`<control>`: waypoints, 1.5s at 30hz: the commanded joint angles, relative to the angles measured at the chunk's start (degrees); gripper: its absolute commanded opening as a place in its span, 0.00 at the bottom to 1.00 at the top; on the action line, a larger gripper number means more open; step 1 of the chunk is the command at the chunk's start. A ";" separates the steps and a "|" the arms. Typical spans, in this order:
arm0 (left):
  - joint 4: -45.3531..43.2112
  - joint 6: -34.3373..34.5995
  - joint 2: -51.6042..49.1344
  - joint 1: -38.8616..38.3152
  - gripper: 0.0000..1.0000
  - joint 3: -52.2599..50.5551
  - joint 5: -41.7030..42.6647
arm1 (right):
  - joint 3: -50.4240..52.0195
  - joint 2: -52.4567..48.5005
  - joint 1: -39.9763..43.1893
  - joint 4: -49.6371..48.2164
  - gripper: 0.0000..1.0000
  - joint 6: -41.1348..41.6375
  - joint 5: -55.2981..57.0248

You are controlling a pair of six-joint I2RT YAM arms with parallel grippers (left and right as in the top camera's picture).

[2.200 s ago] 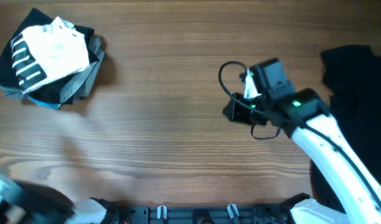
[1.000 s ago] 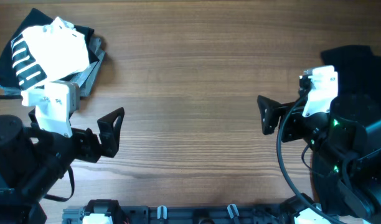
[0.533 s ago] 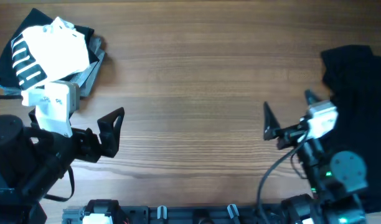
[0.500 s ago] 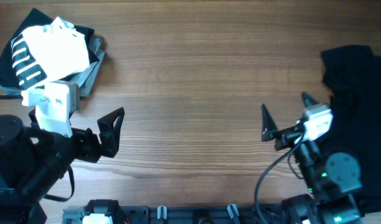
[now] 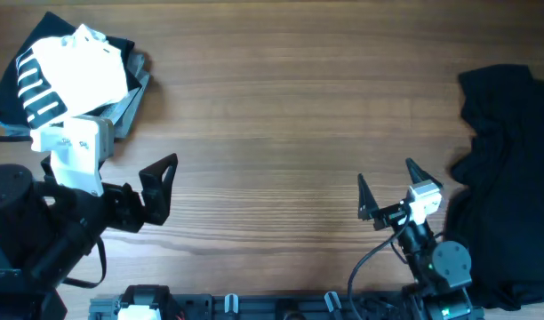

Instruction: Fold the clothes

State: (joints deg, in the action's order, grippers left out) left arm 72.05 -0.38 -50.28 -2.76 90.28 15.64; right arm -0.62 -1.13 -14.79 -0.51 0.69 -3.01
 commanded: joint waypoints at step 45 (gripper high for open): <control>-58.16 2.78 47.01 8.46 1.00 -72.57 5.09 | 0.33 -0.17 0.24 0.37 1.00 1.40 -0.92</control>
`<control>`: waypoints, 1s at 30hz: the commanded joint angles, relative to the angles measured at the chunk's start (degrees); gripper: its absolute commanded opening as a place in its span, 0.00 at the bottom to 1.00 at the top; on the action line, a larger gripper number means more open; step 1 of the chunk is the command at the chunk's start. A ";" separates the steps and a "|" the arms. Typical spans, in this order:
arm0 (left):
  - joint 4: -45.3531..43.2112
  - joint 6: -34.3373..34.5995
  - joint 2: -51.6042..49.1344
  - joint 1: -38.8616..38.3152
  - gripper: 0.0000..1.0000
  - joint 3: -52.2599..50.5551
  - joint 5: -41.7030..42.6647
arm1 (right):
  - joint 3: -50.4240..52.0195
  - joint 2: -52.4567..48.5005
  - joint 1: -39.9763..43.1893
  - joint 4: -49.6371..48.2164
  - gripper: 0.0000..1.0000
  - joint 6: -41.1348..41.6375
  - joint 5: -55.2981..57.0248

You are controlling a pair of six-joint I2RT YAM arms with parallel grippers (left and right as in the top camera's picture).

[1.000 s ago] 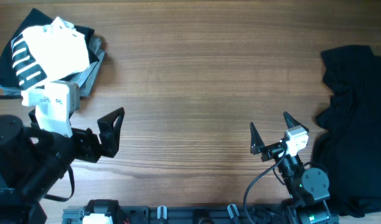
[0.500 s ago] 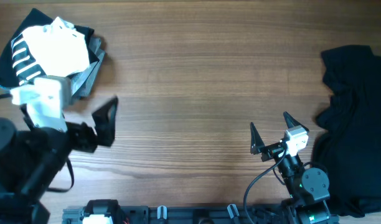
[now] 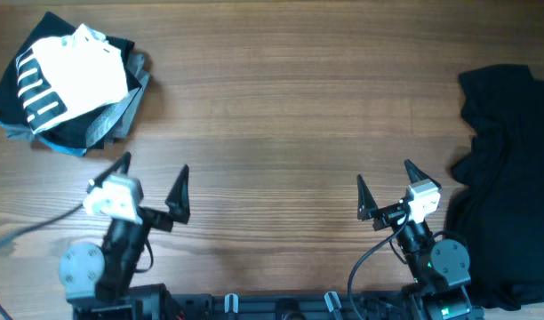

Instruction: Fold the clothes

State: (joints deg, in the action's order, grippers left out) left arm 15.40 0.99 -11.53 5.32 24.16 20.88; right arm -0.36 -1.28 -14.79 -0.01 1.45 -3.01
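Observation:
A loose black garment (image 3: 508, 178) lies crumpled along the table's right edge. At the far left corner sits a stack of folded clothes (image 3: 68, 84), white with black stripes on top, grey and dark blue beneath. My left gripper (image 3: 152, 182) stands open near the front left, nothing between its fingers. My right gripper (image 3: 383, 182) is open too, just left of the black garment and apart from it.
The wooden table (image 3: 272, 107) shows bare boards between the stack and the black garment. A mounting rail (image 3: 272, 307) with cables runs along the front edge, by both arm bases.
My left arm has drawn back from beside the folded stack to the front left, its gripper still open. The stack now shows whole. The right arm has not moved.

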 commanded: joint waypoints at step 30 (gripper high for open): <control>-12.87 1.16 11.26 -0.76 1.00 -23.80 -1.01 | 0.04 -0.02 0.24 -0.13 1.00 0.63 -0.92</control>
